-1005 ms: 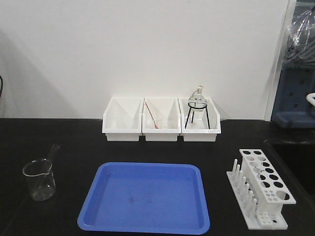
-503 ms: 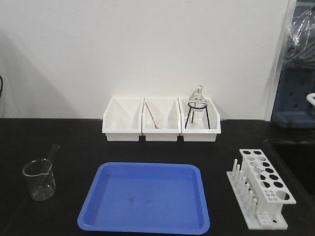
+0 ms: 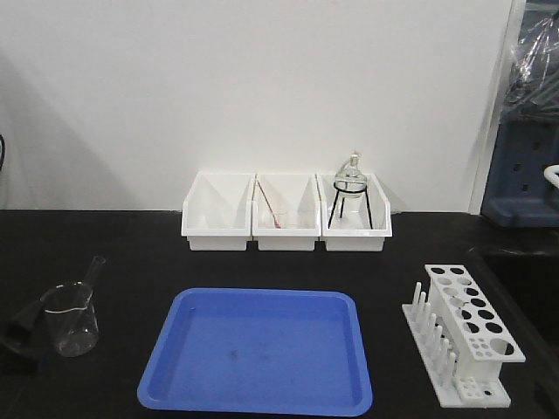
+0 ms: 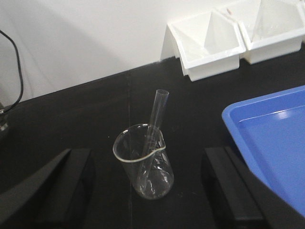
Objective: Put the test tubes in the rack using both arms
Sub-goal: 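Lower the left gripper over the beaker and grasp the glass test tube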
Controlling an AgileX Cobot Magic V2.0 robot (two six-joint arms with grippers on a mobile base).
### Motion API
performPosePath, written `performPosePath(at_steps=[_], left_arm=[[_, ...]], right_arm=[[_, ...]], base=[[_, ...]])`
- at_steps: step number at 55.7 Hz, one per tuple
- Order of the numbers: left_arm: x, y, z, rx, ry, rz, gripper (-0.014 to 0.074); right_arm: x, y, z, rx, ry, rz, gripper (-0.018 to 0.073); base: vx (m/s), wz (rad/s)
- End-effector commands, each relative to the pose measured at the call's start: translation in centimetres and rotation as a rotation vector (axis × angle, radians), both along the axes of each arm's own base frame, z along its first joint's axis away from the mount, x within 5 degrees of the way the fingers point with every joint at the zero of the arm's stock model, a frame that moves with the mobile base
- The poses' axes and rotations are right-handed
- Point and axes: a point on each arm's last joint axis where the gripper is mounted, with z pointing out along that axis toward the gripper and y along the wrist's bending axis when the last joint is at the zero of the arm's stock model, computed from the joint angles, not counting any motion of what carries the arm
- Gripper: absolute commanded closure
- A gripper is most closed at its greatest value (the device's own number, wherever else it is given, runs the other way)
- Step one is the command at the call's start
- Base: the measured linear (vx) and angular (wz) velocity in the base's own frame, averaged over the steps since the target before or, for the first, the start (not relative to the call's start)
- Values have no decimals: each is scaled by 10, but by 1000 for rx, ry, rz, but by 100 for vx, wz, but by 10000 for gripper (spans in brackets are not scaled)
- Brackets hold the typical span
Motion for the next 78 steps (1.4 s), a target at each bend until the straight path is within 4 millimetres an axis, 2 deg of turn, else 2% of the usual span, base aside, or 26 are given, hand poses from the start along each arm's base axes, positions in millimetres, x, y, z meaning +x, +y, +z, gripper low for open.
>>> performPosePath(at_steps=[1,9,20,43,53,62,70,78], left_arm=[[29,-2,22,30,-133,-6,4],[74,-8,15,82,-122,-41,4],[119,-12,2,116,-115,-64,4],[182,-17,-20,115,-126,-63,4],[197,-18,-26,116,-122,-63,4],[199,-18,-30,116,-111,-63,43],[199,-18,-29,117,-124,-63,152],[199,-18,-28,115,-133,-63,312]], right_arm=[[4,3,20,4,-125,26,-13],[4,3,20,4,-125,26,-13],[4,3,20,4,-125,26,-13],[4,2,20,3,-122,25,-13],[4,2,20,3,-122,25,-13],[4,2,20,3,-121,25,-13],[4,2,20,3,-121,25,-13],[4,2,20,3,-121,25,-13]], base=[[0,0],[0,0],[0,0],[0,0],[0,0],[0,0],[0,0],[0,0]])
